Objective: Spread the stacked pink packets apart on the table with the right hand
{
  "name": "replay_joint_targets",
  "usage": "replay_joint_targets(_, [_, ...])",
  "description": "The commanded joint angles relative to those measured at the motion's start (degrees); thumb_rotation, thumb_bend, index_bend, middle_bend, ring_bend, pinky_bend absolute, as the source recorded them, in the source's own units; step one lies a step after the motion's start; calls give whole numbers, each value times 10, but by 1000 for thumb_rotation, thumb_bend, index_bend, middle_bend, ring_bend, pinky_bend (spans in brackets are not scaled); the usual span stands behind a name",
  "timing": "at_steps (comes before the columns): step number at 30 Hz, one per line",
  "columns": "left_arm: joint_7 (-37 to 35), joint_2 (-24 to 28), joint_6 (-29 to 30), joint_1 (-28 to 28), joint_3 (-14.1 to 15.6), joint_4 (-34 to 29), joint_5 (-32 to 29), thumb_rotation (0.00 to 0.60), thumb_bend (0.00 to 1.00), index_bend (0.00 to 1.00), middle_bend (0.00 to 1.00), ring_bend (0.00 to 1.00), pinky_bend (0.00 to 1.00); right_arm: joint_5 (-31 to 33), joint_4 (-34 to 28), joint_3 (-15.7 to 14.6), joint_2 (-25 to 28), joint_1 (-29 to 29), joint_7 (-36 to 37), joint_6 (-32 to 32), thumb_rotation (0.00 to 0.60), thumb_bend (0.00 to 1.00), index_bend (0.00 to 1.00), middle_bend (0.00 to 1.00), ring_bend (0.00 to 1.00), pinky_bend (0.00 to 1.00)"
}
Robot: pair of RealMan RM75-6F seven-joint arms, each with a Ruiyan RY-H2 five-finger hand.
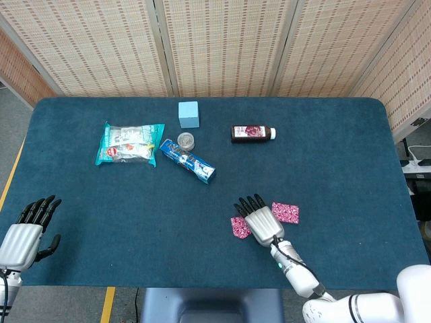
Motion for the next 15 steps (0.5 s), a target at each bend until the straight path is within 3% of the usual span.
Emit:
replay_joint_targets(1, [0, 0, 0, 0, 0, 0, 1, 600, 434, 0, 0, 0, 109, -9, -18, -5, 27, -14, 10, 21, 600, 231, 0, 14, 0, 0])
replay_joint_targets(7, [5, 0, -1, -1, 1, -3, 2, 600, 434, 0, 0, 0, 109, 14, -17, -5, 79, -37, 50, 24, 600, 232, 0, 12, 0, 0])
replay_joint_targets(15, [10, -1, 0, 0, 3, -5, 6, 600, 435, 0, 0, 0, 109, 75, 25, -3, 103, -35, 94, -45, 600, 231, 0, 10, 0, 0])
